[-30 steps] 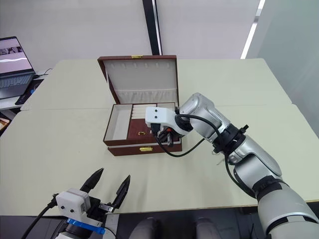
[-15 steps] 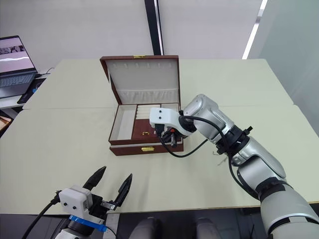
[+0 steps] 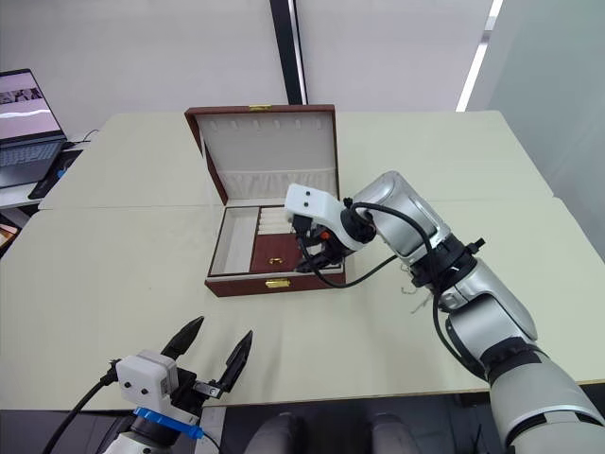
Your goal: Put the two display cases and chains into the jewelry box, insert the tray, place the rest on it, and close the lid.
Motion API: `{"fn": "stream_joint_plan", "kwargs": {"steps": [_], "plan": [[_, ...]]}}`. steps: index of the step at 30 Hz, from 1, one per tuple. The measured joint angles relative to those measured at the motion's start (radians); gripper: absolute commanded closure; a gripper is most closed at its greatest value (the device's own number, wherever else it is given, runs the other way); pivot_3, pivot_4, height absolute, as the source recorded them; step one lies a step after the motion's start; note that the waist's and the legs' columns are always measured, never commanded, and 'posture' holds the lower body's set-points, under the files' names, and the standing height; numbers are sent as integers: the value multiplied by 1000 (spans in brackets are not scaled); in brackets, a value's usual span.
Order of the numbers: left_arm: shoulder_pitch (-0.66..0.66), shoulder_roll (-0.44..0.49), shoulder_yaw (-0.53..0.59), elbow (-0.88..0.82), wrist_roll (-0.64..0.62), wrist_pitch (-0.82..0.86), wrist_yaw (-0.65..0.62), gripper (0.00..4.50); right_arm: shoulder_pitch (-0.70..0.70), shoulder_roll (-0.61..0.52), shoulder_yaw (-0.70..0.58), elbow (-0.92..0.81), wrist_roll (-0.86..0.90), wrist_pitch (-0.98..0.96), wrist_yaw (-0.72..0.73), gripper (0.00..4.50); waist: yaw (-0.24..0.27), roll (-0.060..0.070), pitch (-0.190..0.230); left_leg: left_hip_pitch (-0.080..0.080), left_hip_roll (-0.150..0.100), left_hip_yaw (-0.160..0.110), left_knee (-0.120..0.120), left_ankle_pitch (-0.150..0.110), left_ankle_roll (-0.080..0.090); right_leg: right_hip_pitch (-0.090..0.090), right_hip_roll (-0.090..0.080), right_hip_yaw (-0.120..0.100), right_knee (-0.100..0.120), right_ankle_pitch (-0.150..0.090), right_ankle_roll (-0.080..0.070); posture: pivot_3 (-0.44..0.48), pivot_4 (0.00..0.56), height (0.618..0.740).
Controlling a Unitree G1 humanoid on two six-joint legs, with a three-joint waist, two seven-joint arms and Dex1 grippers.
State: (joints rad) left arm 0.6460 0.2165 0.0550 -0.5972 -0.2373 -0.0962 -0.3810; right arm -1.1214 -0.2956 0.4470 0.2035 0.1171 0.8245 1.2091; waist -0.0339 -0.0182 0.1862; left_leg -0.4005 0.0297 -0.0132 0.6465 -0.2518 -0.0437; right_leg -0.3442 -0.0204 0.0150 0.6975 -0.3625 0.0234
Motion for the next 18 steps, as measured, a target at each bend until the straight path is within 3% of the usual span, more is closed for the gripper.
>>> {"fn": "stream_joint_plan", "kwargs": {"steps": [1, 4, 10, 17, 18], "plan": [[-4, 2, 0, 0, 0, 3, 0, 0, 17, 33, -41, 12, 18, -31, -36, 287, 0, 0, 0, 0, 0, 0, 0, 0, 0, 0, 0, 0, 0, 0, 0, 0, 150, 740], [-25, 7, 1, -3, -3, 15, 0, 0, 75, 112, -137, 59, 52, -159, -125, 664, 0, 0, 0, 0, 0, 0, 0, 0, 0, 0, 0, 0, 0, 0, 0, 0, 150, 740], [-39, 27, 15, -5, -17, 40, -2, 0, 157, 178, -224, 165, 62, -388, -218, 2595, 1, -1, 0, 0, 0, 1, 0, 0, 0, 0, 0, 0, 1, 0, 0, 0, 150, 740], [-87, 52, 30, -5, -36, 70, -3, 0, 204, 182, -203, 317, -6, -547, -269, 4478, 1, -1, 0, 0, 0, 1, 0, 0, 0, 0, 0, 1, 1, 0, 0, 0, 150, 740], [-93, 54, 30, -5, -37, 71, -4, 0, 206, 179, -191, 327, -19, -549, -269, 4478, 1, -1, 0, 0, 0, 1, 0, 0, 0, 0, 0, 1, 1, 0, 0, 0, 150, 740]]}}
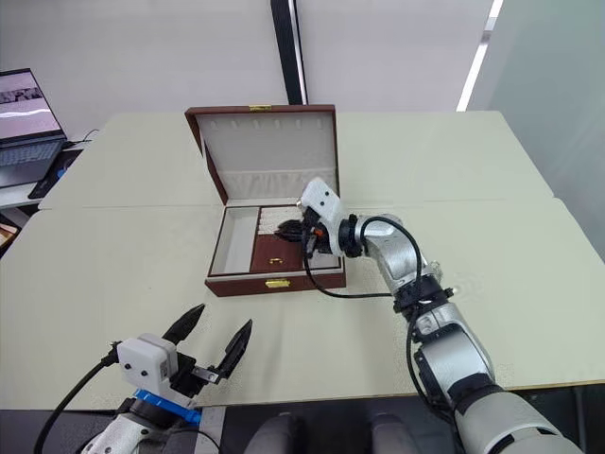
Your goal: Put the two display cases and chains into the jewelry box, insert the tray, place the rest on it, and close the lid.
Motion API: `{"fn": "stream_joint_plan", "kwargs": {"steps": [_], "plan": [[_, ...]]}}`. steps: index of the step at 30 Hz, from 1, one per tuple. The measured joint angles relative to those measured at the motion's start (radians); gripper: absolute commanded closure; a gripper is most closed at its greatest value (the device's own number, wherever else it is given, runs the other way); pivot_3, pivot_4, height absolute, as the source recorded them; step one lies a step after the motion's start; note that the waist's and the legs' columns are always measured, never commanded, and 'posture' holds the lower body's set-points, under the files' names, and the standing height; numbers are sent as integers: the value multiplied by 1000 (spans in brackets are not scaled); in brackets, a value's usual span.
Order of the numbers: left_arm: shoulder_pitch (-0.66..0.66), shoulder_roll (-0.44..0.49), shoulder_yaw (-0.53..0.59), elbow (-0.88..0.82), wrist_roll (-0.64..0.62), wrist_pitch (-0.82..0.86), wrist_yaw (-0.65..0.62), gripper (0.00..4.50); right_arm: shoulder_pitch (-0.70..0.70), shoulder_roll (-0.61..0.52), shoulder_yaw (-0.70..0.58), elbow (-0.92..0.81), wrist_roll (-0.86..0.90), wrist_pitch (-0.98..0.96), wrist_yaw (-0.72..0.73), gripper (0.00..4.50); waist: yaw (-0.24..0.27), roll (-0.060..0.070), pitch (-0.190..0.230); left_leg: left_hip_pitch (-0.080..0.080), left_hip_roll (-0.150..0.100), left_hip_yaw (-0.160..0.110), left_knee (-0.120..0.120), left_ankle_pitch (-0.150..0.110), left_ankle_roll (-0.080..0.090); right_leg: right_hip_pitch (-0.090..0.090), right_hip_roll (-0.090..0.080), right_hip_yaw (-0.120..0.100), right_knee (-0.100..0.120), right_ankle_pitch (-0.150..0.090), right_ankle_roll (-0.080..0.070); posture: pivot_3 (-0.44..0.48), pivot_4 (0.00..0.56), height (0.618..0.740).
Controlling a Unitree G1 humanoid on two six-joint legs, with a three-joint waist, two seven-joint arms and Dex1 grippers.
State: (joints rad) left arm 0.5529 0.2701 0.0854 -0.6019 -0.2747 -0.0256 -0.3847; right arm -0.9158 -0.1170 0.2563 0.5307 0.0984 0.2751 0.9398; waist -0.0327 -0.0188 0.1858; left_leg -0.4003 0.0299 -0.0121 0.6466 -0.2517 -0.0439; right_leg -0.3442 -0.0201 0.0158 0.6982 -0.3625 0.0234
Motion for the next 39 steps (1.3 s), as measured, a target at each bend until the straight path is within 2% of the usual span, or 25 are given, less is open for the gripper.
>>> {"fn": "stream_joint_plan", "kwargs": {"steps": [8, 13, 15, 19, 25, 27, 31, 35, 39], "plan": [[-26, 12, 1, 4, -4, 4, -3, 0, 4, -13, 35, 19, -37, -22, 7, 4478, 0, 0, 0, 1, 0, 0, 0, 0, 0, 1, 0, 0, 0, 0, 0, 0, 150, 740], [-49, 28, 22, 7, -22, 18, -20, 0, 7, -1, -31, 14, 28, 23, 15, 4478, 0, 0, 0, 0, 0, 0, 0, 0, 0, 0, 0, 0, 0, 0, 0, 0, 150, 740], [-71, 50, 42, 12, -40, 36, -28, 0, 14, -22, -98, -62, 106, 64, 26, 4478, 3, 0, 0, -1, 0, -1, 0, 0, 0, 0, 0, -1, 0, 0, 0, 0, 150, 740], [-112, 102, 98, 25, -86, 90, -50, 0, 63, -140, -178, -197, 170, 81, 58, 3673, 10, -1, -1, -1, -1, -2, 0, 0, 0, 2, -1, -2, -2, 0, 0, 0, 150, 740], [-212, 262, 236, 111, -220, 298, -92, 0, 251, -345, -281, -277, 200, 65, 85, 1964, 6, -1, -1, 0, 0, -3, 0, 0, 0, 1, 1, -3, 0, 0, 0, 0, 150, 740], [-280, 340, 302, 182, -269, 356, -134, 0, 322, -416, -327, -322, 217, 67, 91, 1267, 1, -1, 0, 0, 0, -2, 0, 0, 0, 2, 1, -2, 0, 0, 0, 0, 150, 740], [-339, 448, 365, 304, -315, 413, -233, 0, 442, -502, -364, -385, 241, 88, 108, 48, -7, -1, 0, 1, 0, 0, -1, 0, 0, 2, 1, 0, -1, 0, 0, 0, 150, 740], [-369, 511, 382, 431, -299, 429, -306, 0, 563, -561, -396, -400, 244, 103, 110, 48, -1, -1, 0, 1, 0, 0, 0, 0, 0, 1, 0, 0, -1, 0, 0, 0, 150, 740], [-410, 556, 390, 520, -271, 422, -348, 0, 616, -590, -439, -398, 246, 98, 93, 48, 0, -1, 0, 1, 0, 0, 0, 0, 0, 2, 0, 0, 0, 0, 0, 0, 150, 740]]}}
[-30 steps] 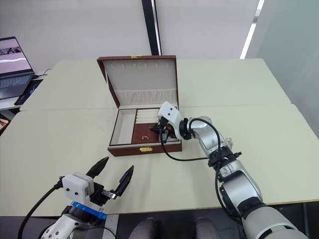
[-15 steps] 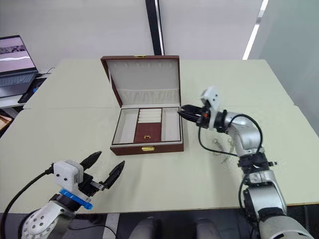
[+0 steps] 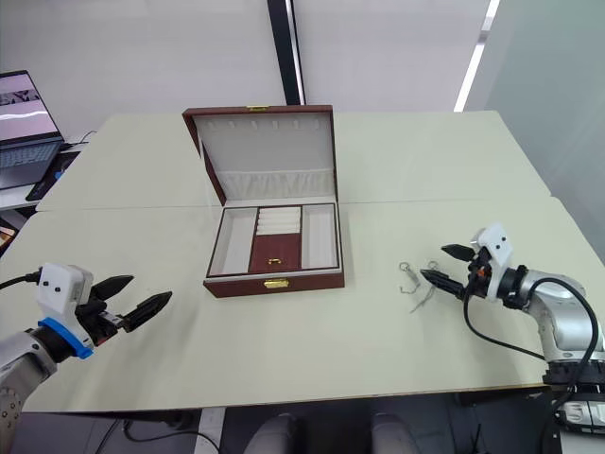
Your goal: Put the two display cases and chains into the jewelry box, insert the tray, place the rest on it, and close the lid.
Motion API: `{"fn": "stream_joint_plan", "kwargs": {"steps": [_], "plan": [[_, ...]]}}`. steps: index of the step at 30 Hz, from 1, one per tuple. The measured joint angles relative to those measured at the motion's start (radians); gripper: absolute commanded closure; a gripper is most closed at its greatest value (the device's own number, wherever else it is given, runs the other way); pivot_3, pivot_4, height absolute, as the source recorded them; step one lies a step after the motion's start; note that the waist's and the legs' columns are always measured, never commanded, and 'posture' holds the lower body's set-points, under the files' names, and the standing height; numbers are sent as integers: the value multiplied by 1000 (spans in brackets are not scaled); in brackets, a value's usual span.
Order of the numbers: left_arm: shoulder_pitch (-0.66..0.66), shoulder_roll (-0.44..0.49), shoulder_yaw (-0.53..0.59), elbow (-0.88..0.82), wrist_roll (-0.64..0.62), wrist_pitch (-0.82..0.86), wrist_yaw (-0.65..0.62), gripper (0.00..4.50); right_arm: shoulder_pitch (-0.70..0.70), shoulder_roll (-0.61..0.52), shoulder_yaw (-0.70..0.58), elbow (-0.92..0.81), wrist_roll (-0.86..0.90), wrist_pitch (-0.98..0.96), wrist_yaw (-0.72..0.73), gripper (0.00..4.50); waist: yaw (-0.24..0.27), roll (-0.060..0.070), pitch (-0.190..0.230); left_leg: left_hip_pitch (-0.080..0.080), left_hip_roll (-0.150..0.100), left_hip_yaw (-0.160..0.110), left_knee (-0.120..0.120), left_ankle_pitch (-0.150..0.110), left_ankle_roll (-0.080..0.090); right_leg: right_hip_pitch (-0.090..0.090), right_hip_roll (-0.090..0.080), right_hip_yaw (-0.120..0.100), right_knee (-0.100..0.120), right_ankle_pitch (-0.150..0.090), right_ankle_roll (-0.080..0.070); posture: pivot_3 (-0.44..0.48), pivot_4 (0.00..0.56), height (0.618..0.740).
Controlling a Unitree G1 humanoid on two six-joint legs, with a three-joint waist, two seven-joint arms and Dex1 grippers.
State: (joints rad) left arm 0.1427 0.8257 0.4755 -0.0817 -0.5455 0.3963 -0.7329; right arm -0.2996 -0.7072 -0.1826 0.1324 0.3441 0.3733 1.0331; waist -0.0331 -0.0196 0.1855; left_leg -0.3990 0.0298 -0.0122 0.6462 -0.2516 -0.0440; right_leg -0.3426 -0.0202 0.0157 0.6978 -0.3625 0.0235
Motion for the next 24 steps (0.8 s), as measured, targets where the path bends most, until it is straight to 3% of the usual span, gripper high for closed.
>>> {"fn": "stream_joint_plan", "kwargs": {"steps": [10, 24], "plan": [[-57, 23, 75, 210, 46, -66, -44, 0, 100, -42, -73, 79, -12, -74, -32, 48, 0, 0, 0, 0, 0, 1, 0, 0, 0, 0, 0, 0, 0, 0, 0, 0, 150, 740], [-70, 21, 88, 245, 68, -113, -42, 0, 101, -42, -73, 199, -12, -162, -51, 48, 1, 0, 0, 0, 0, 0, 0, 0, 0, 0, 0, 0, 0, 0, 0, 0, 150, 740]]}}
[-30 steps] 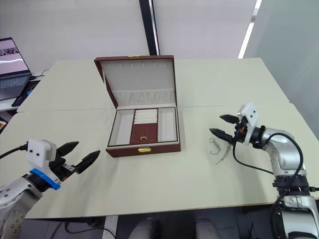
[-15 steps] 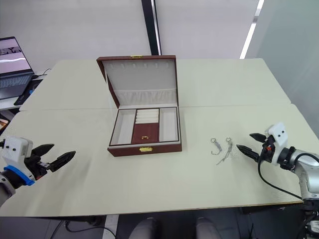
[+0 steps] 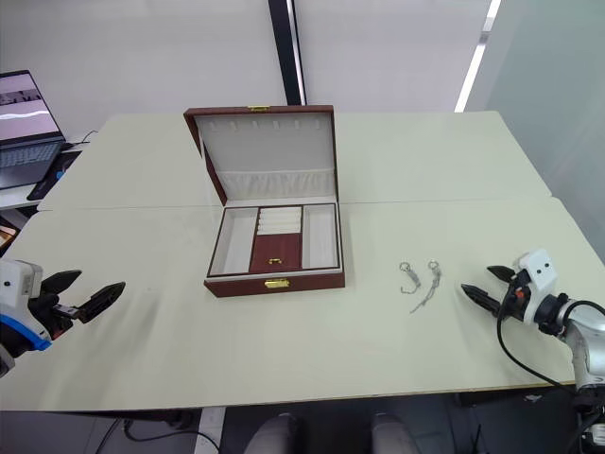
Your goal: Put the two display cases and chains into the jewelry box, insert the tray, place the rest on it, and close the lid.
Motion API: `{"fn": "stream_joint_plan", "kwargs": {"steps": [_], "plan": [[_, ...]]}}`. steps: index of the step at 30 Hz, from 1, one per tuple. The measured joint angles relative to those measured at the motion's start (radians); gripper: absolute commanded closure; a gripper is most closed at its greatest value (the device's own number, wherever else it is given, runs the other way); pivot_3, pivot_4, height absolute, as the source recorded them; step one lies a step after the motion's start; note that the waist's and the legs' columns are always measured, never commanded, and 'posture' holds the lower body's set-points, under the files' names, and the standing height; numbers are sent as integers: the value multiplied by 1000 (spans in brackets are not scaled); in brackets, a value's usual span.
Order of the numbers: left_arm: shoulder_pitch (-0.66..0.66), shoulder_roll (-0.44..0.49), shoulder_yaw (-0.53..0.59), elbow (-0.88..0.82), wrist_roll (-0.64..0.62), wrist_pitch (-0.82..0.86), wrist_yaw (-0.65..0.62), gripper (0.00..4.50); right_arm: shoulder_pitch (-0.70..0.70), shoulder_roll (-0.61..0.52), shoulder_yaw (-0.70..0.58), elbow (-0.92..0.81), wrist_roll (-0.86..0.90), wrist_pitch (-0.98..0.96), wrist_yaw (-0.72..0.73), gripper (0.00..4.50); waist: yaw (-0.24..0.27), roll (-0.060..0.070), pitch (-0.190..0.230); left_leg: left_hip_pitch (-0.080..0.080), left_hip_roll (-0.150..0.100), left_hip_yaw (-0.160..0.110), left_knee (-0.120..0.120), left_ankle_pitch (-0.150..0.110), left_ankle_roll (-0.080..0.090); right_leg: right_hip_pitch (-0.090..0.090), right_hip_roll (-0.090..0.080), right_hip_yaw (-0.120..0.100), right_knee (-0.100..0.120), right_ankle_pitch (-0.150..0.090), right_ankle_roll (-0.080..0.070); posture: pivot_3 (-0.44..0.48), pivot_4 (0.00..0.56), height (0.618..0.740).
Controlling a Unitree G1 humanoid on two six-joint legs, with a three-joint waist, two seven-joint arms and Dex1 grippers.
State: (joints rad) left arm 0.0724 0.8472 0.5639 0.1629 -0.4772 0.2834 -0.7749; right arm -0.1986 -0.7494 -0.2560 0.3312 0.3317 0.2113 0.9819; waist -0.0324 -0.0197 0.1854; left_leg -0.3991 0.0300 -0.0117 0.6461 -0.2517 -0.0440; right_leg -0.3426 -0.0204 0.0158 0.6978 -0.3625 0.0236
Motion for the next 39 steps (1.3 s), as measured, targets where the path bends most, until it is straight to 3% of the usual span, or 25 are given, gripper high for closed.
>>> {"fn": "stream_joint_plan", "kwargs": {"steps": [10, 16, 28, 33, 39], "plan": [[12, -27, 1, -20, 0, -10, 2, 0, -9, 1, 3, -6, 3, 4, -6, 48, 0, 0, 0, 0, 0, 0, 0, 0, 0, 0, 0, 0, 0, 0, 0, 0, 150, 740], [36, -58, -18, -106, 6, -32, -16, 0, 31, 33, -7, -125, 34, 57, -55, 48, 1, 0, 0, 0, 0, -1, 0, 0, 0, 0, 0, -1, 0, 0, 0, 0, 150, 740], [37, -98, -241, -405, 6, -50, -125, 0, 173, 280, -10, -470, 40, 165, -405, 48, 3, 0, -1, 0, 0, -1, 0, 0, -1, 1, 0, 0, 1, 0, 0, 0, 150, 740], [60, -138, -360, -544, 4, -63, -155, 0, 185, 336, 41, -509, -44, 182, -547, 48, 1, 0, -1, 0, 0, 0, 0, 0, -1, 0, 1, 0, 0, 0, 0, 0, 150, 740], [66, -170, -450, -583, 34, -137, -180, 0, 176, 387, 86, -514, -118, 185, -656, 48, 2, 0, -1, 0, 0, 0, 0, 1, -1, 1, 1, 1, 1, 0, 0, 0, 150, 740]]}}
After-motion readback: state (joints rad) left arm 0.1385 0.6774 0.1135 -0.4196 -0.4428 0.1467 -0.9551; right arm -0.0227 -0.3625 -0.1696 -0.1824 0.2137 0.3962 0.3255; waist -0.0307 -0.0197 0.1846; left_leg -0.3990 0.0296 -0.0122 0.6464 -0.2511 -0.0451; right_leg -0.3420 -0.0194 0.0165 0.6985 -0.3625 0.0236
